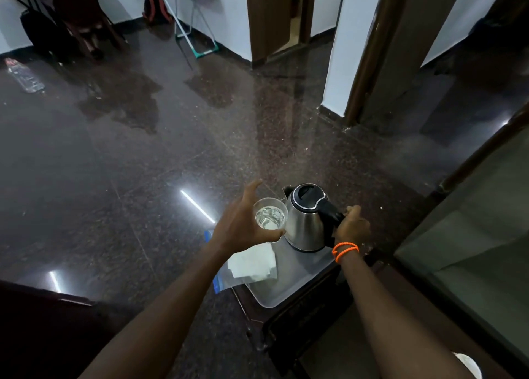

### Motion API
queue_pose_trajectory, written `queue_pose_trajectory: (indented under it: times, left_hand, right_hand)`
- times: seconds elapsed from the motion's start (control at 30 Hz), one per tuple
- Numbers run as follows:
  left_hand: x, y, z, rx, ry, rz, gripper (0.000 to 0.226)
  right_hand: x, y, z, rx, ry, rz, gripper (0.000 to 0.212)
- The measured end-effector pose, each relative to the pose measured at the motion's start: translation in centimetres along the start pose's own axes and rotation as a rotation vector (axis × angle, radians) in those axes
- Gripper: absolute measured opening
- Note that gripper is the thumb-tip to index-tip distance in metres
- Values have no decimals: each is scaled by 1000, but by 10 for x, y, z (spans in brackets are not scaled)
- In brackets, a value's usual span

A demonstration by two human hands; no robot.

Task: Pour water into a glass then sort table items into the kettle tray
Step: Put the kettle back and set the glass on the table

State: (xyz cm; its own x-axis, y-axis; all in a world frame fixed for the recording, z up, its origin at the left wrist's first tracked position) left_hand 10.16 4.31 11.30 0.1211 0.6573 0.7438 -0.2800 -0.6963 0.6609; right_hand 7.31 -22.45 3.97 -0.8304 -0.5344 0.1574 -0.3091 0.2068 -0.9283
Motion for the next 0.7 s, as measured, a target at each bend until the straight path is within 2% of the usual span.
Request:
queue_pose_trajectory:
  times: [0.2, 0.3, 0.4, 0.5, 0.6, 0.63, 0.7]
  left_hand:
    - [-30, -14, -6, -37, -1, -14, 123]
    - [-39, -14, -8, -55, -13, -9, 123]
    - [-45, -9, -11, -64, -17, -13, 122]
    - [-48, 4, -19, -74, -30, -19, 119]
    - [-50, 30, -24, -91, -55, -44, 116]
    - [-51, 42, -25, -106, -61, -47, 115]
    - [-56, 66, -28, -132, -81, -48, 115]
  right_hand:
    - [-7, 56, 17, -51, 8, 45, 43]
    - [-3, 63, 21, -57, 3, 66, 40]
    - [3, 59, 21, 0, -75, 11, 40]
    - [14, 45, 21, 171, -199, -123, 32]
    - [35, 25, 19, 415, -305, -292, 7]
    - [46, 18, 15, 467, -348, -333, 10]
    - [68, 7, 6, 548, -460, -398, 29]
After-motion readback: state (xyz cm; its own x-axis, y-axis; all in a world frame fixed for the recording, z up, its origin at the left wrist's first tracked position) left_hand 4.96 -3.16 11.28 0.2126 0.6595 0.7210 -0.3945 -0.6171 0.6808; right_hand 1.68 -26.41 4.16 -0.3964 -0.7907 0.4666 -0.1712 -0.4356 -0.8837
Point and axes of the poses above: each hand's wrist, its own z-axis towards the middle knuckle, its own x-axis out of the back of the hand, y = z × x, the point moved 4 cm from there along z, towards the middle knuckle, and after that the axes turned 1 degree about -x, right-handed, at the moved point
